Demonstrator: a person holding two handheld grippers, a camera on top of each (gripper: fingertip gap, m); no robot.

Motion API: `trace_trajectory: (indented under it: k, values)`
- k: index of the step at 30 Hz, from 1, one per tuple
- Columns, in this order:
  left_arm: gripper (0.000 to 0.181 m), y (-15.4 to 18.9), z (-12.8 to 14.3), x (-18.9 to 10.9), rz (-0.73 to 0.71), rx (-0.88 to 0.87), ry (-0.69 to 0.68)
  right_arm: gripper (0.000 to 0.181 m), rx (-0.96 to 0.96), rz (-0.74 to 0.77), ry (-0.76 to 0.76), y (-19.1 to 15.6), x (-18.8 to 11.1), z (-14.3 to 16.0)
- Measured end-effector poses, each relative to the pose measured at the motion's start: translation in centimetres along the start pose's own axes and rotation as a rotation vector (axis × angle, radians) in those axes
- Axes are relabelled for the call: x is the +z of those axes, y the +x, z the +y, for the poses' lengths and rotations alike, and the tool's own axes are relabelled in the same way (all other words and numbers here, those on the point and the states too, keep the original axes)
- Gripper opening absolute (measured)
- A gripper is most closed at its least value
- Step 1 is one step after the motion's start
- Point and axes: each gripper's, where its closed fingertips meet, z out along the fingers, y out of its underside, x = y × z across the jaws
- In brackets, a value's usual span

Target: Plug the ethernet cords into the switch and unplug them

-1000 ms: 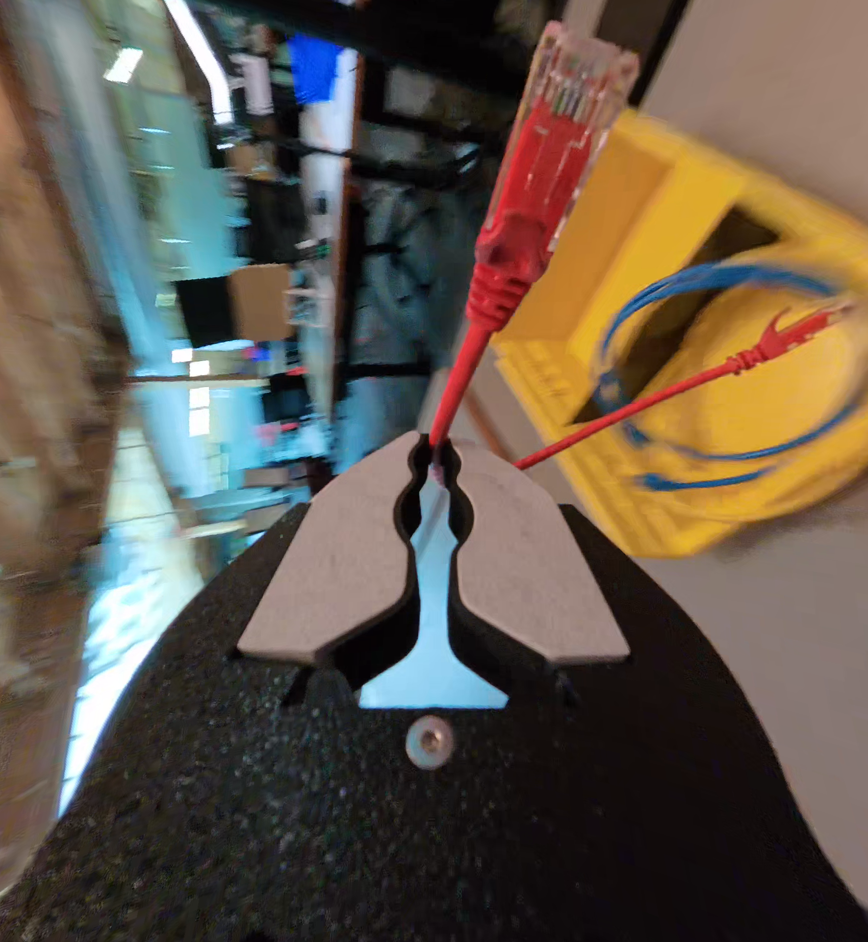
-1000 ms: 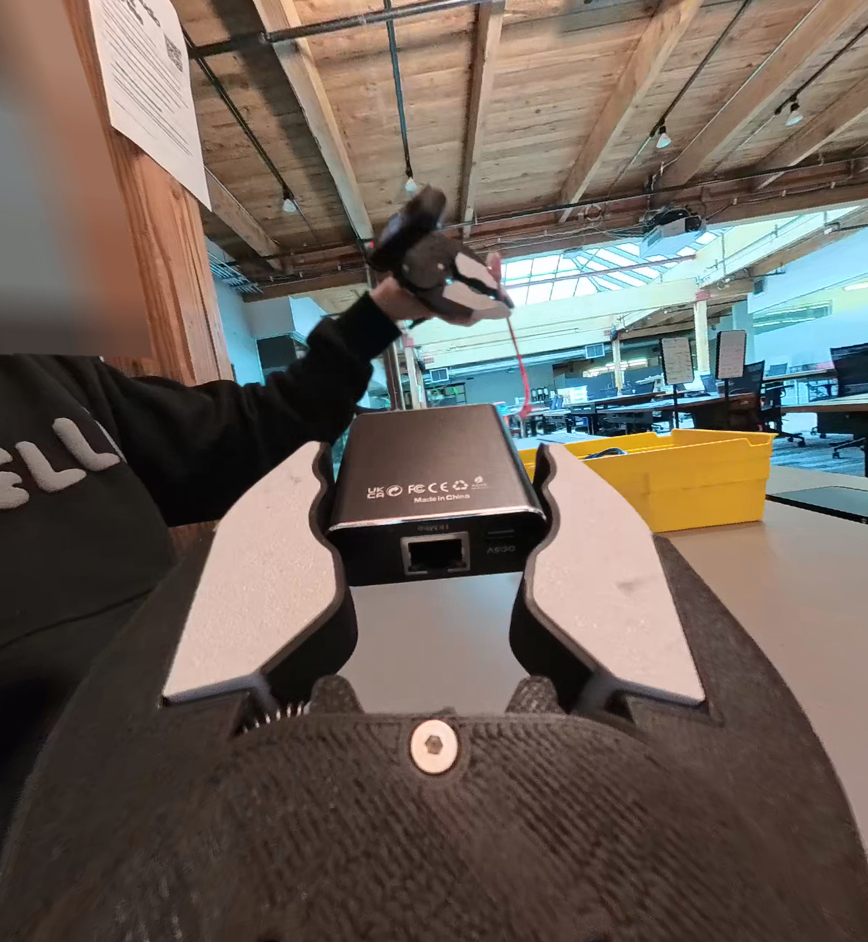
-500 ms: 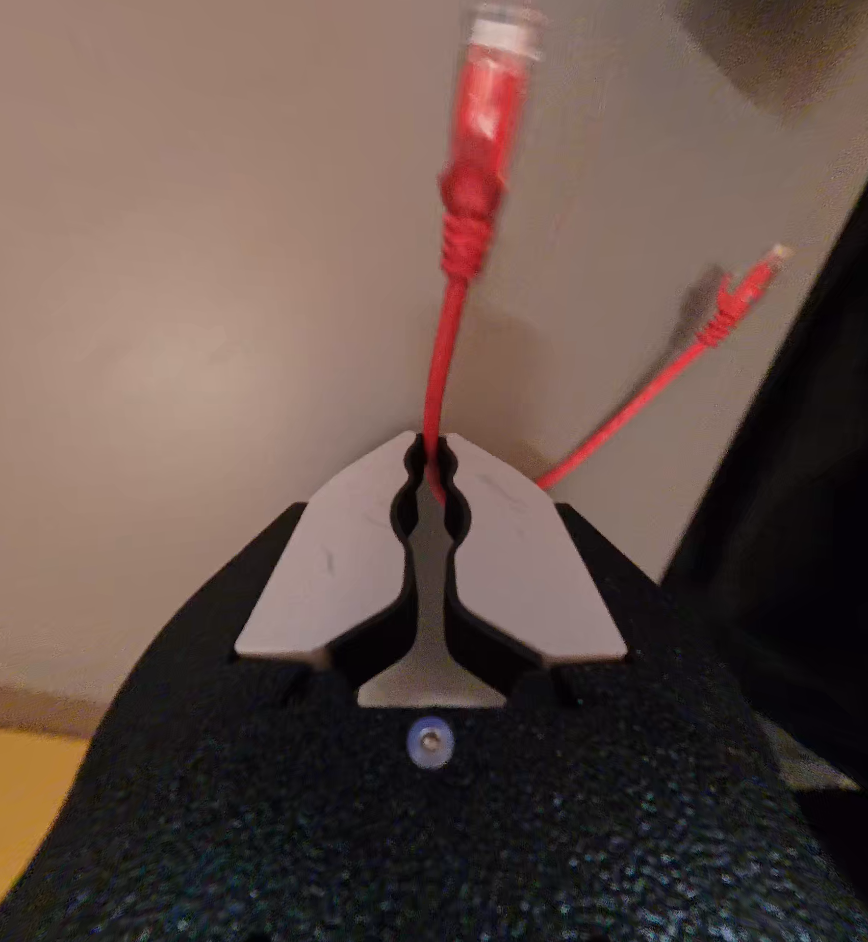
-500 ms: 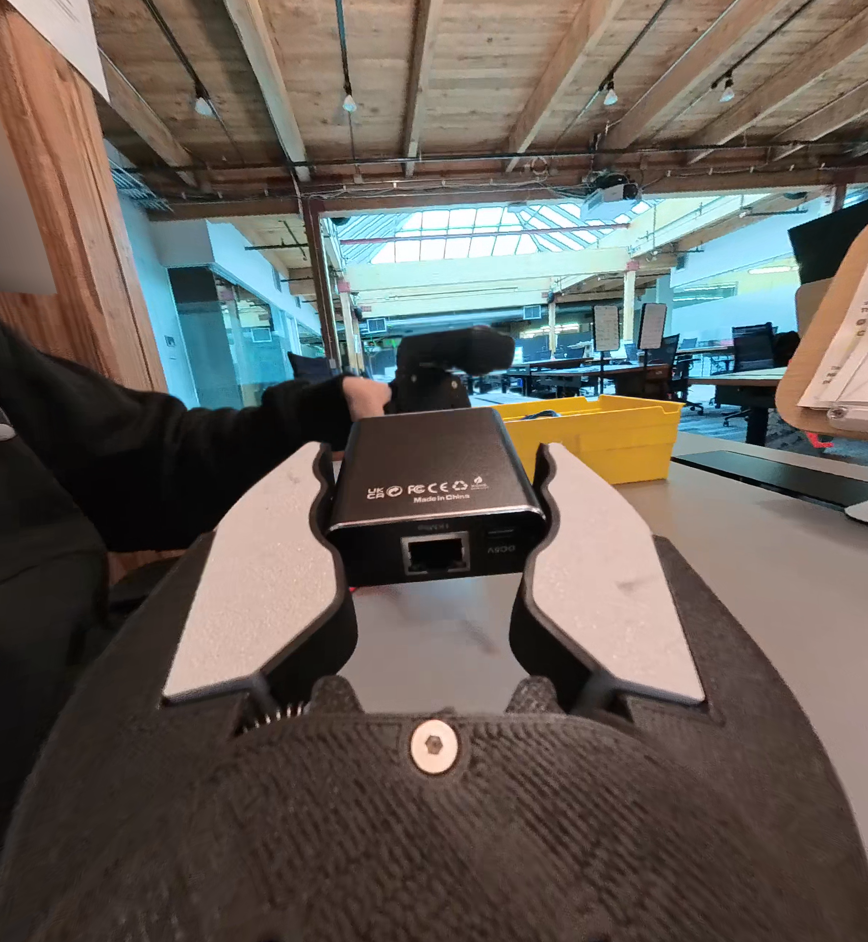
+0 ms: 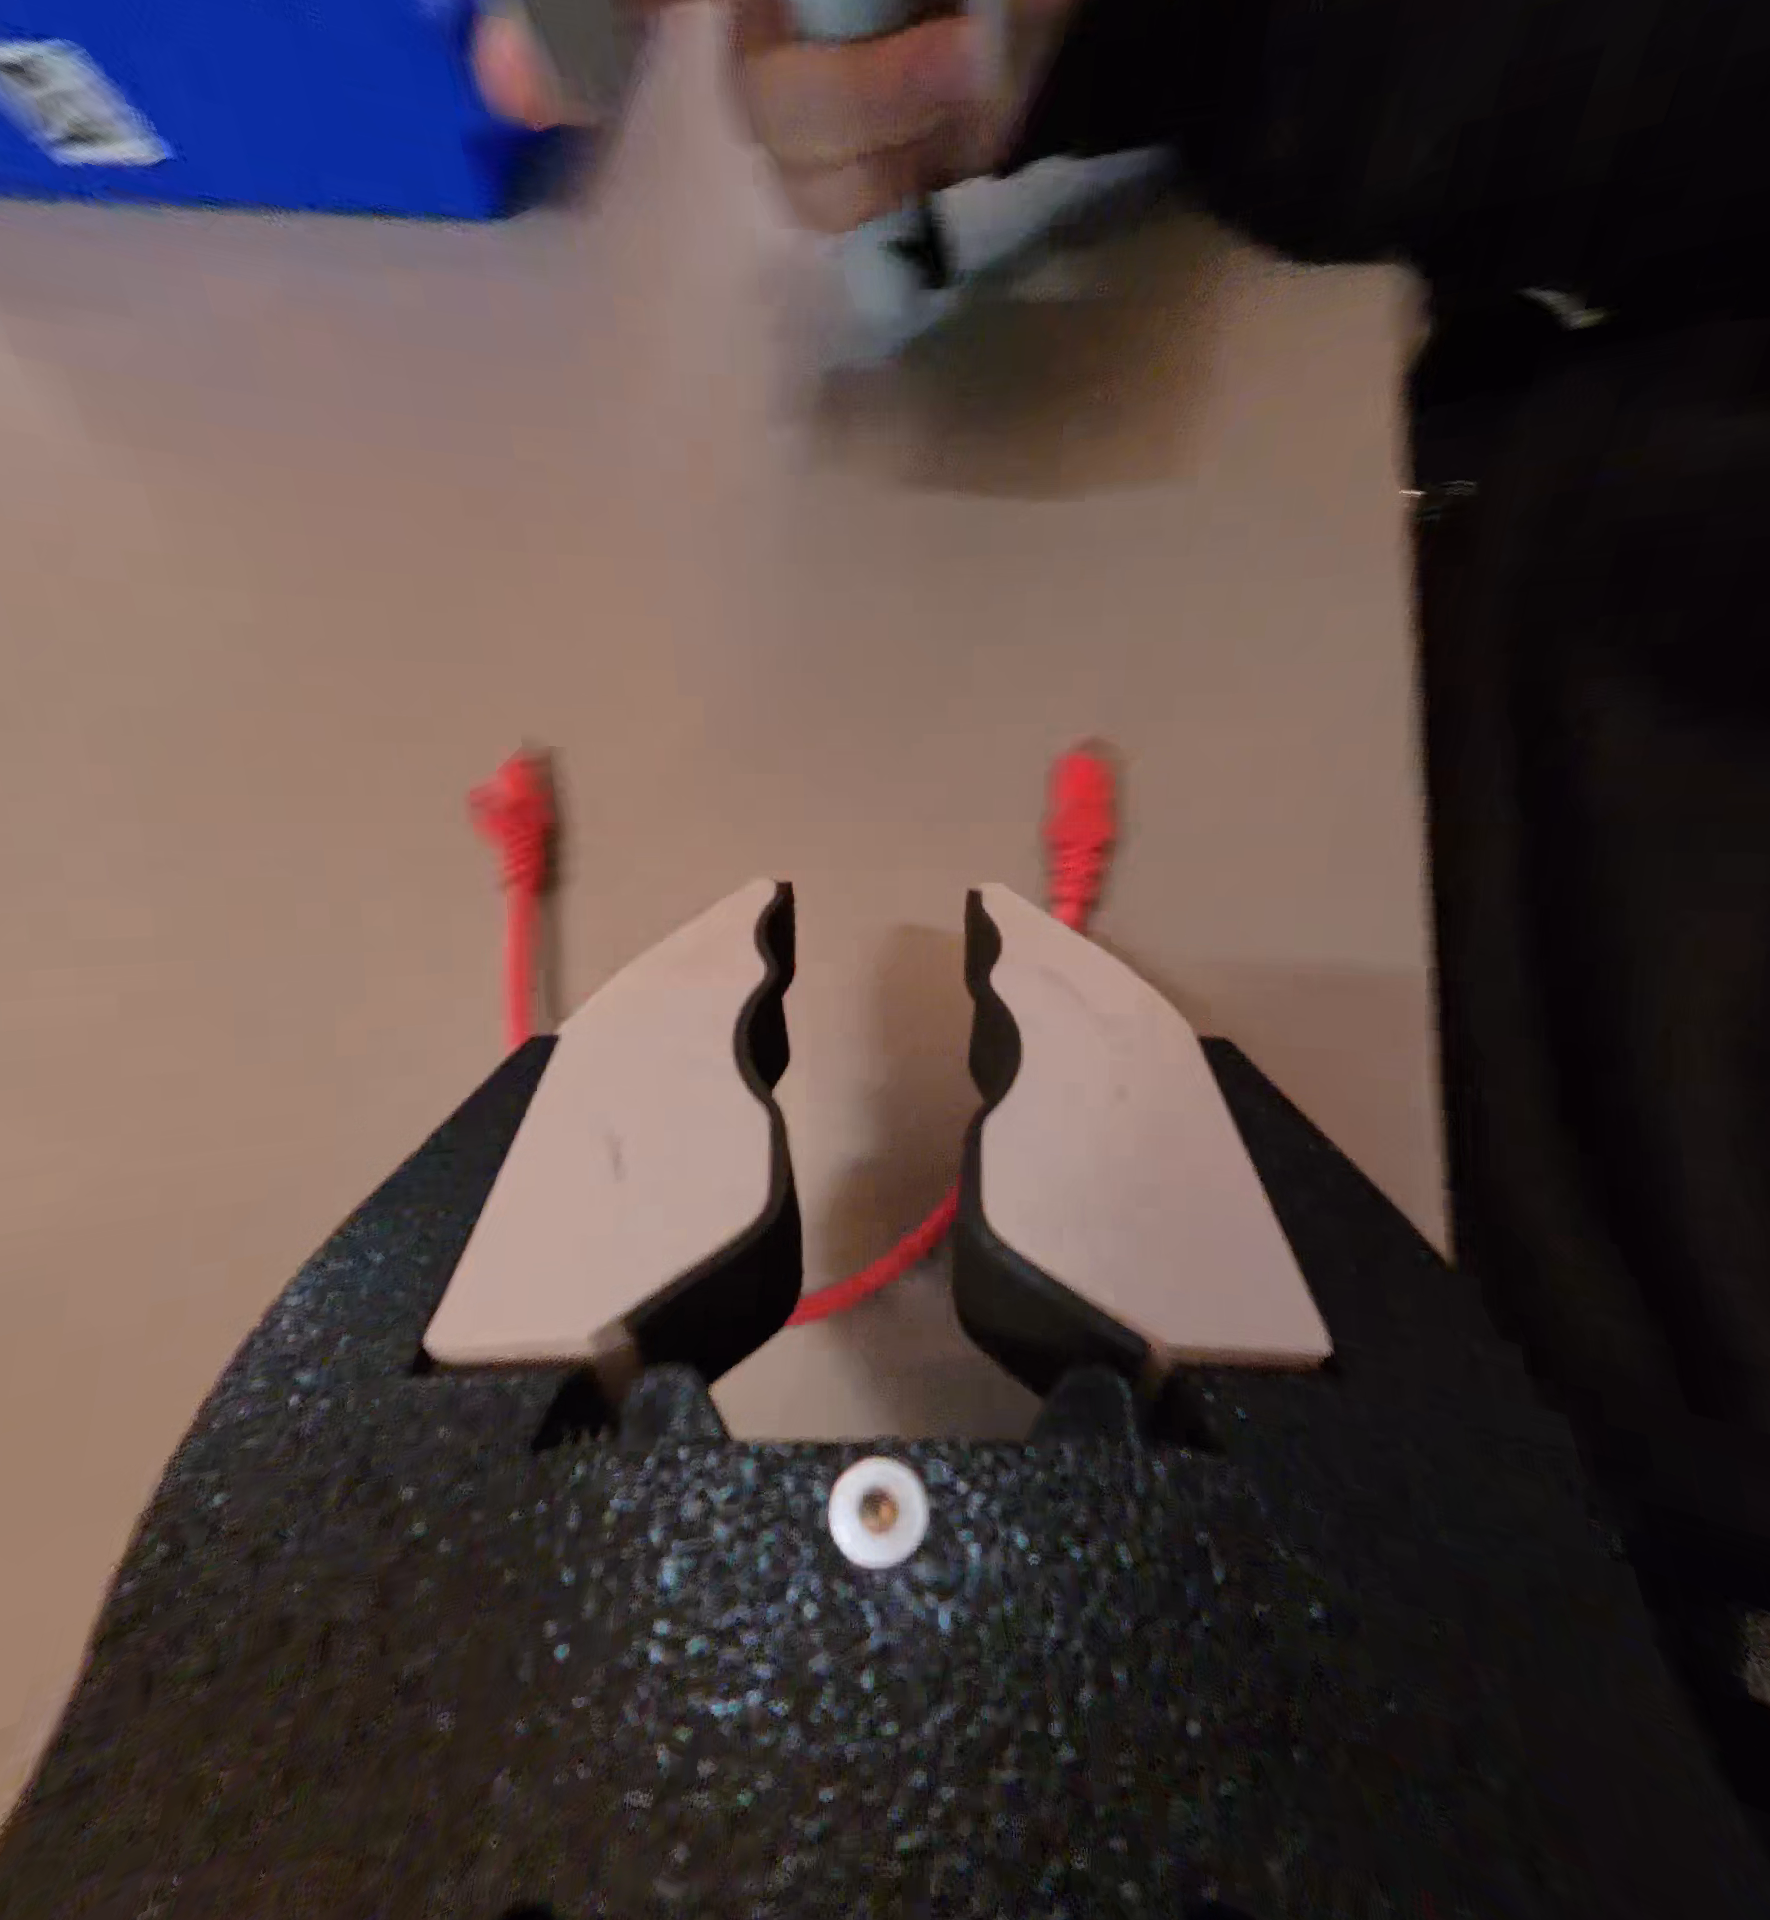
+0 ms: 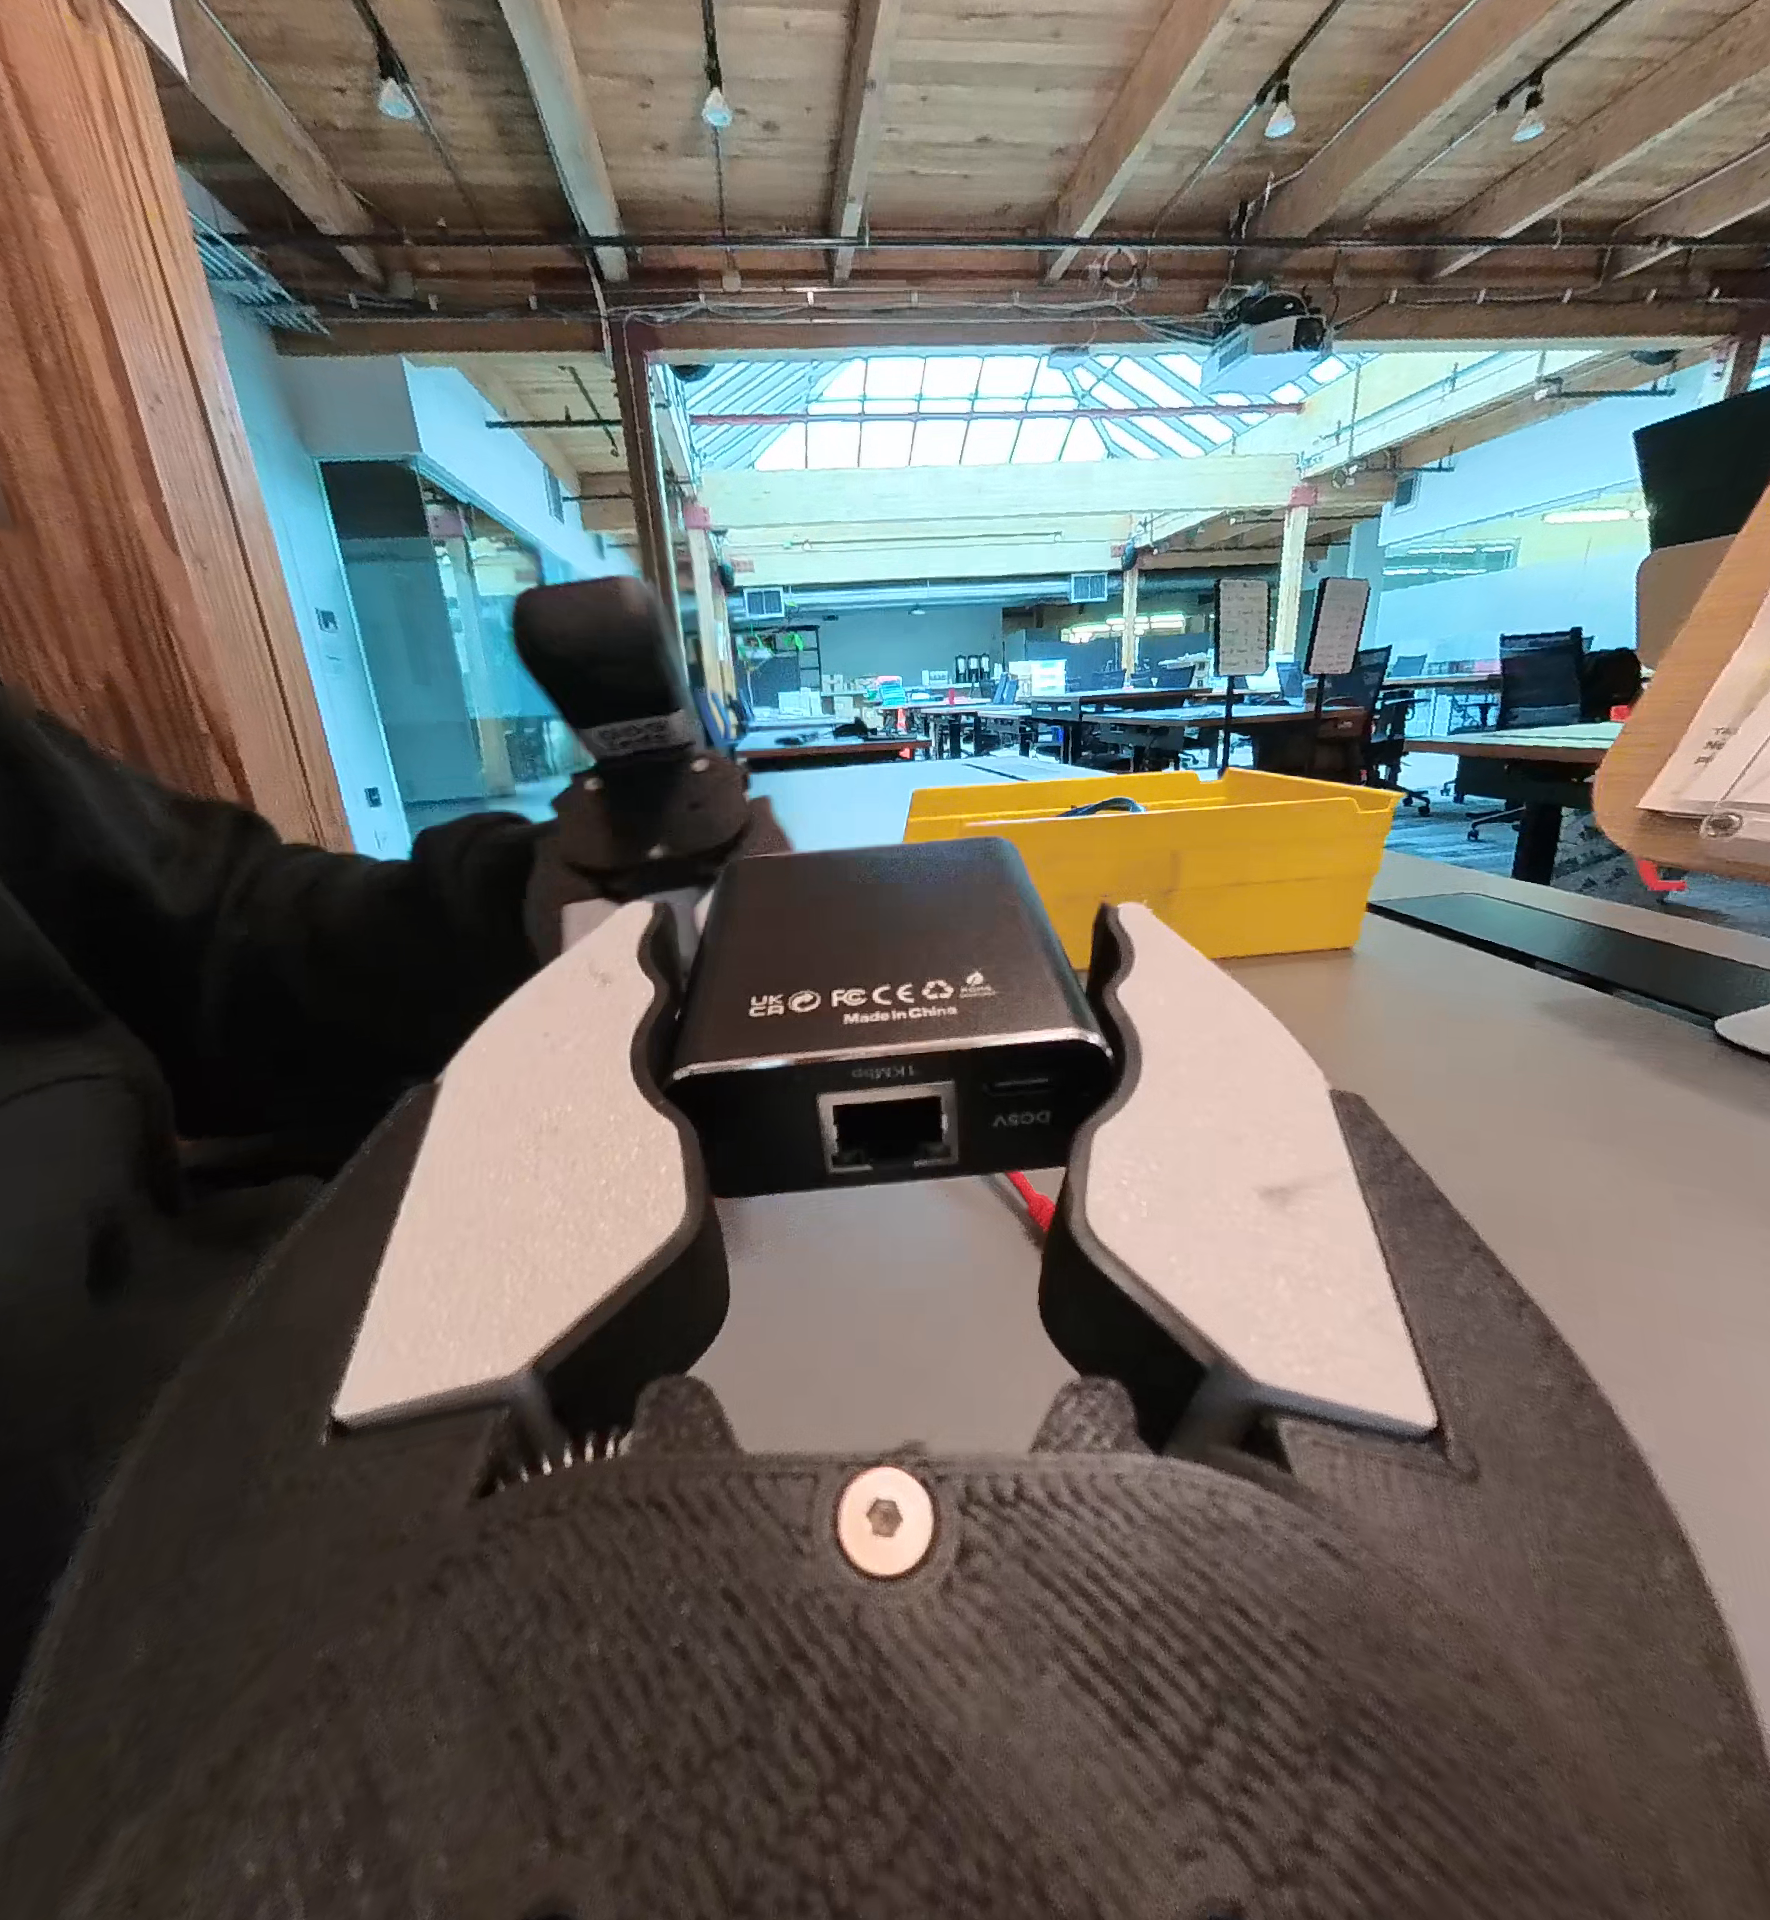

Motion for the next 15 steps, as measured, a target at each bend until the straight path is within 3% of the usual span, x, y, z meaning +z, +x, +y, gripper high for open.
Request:
trace_trajectory:
  k: [3, 7, 9, 13, 15]
  values:
    - [0.031, 3.2, 0.4, 2.0, 0.040, 0.054, 0.006, 0.075, -0.010, 0.002, -0.016, -0.1, 0.1, 0.3]
    - [0.031, 4.6, 1.8, 4.0, 0.063, 0.045, -0.044, 0.075, -0.044, 0.000, -0.063, -0.5, 0.4, 1.2]
    - [0.022, 4.8, 1.4, 4.2, 0.073, 0.022, -0.017, 0.075, -0.058, -0.011, -0.084, -0.8, 0.7, 1.6]
    - [0.009, 2.8, 1.2, 4.1, -0.027, 0.003, -0.083, 0.075, -0.068, -0.072, -0.102, -1.8, 1.3, 2.1]
    - [0.010, 1.0, -0.3, 3.3, -0.095, -0.036, -0.084, 0.075, -0.066, -0.099, -0.104, -2.3, 1.4, 2.1]
